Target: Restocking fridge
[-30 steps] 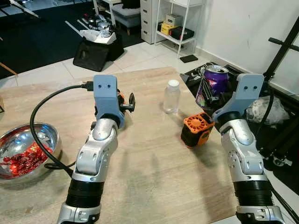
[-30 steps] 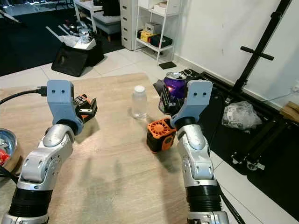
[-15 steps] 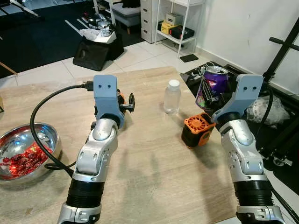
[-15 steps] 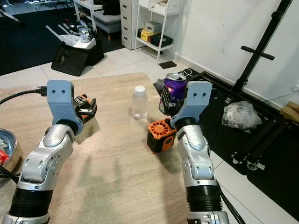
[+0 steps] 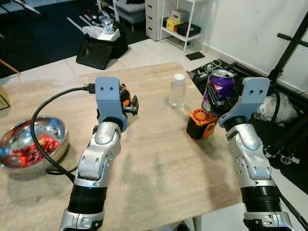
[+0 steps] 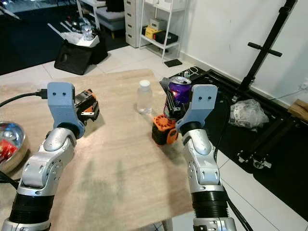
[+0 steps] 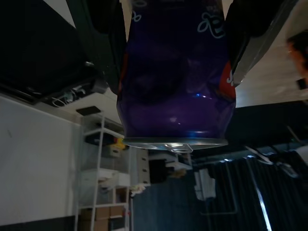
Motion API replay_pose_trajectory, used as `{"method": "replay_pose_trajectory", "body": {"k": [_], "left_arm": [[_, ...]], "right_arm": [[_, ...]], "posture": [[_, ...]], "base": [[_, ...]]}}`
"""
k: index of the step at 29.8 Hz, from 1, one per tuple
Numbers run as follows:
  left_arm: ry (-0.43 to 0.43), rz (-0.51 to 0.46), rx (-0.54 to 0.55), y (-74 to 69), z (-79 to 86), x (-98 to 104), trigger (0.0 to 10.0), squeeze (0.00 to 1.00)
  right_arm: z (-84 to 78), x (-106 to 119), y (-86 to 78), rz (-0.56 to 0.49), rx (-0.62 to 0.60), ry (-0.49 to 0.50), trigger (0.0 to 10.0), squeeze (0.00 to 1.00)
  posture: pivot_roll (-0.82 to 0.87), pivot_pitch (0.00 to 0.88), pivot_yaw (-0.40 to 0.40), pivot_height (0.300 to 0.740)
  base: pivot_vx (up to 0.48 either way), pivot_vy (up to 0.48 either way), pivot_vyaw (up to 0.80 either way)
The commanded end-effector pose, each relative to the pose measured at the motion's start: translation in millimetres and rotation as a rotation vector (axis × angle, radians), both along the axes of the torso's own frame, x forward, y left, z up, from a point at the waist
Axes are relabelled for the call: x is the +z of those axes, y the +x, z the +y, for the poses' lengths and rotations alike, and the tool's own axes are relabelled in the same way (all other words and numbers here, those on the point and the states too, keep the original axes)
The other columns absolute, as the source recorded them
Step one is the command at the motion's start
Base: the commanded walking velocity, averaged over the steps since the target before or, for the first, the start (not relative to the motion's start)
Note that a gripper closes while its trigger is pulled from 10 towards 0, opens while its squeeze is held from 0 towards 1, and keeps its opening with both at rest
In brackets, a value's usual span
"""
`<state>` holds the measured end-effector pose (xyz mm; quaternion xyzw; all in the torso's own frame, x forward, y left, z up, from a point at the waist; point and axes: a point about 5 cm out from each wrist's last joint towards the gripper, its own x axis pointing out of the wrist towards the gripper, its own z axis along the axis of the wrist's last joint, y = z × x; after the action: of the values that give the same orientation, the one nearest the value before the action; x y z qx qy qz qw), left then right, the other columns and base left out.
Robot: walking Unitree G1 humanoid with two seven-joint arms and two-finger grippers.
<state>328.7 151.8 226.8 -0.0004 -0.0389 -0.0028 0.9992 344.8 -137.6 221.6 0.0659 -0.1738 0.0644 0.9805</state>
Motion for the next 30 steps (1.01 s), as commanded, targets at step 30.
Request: {"method": "replay_pose_trajectory", "body": {"k": [30], "left_arm": [[-0.006, -0.005, -0.009, 3.3, -2.9, 1.7, 10.0, 0.00]], "right_arm": [[-4.1, -7.4, -0.1, 0.028, -0.014, 0.015, 10.0, 0.00]], "posture": [[-0.01, 0.091, -0.034, 0.740]], "base": [[-0.249, 0.000, 0.00]]}}
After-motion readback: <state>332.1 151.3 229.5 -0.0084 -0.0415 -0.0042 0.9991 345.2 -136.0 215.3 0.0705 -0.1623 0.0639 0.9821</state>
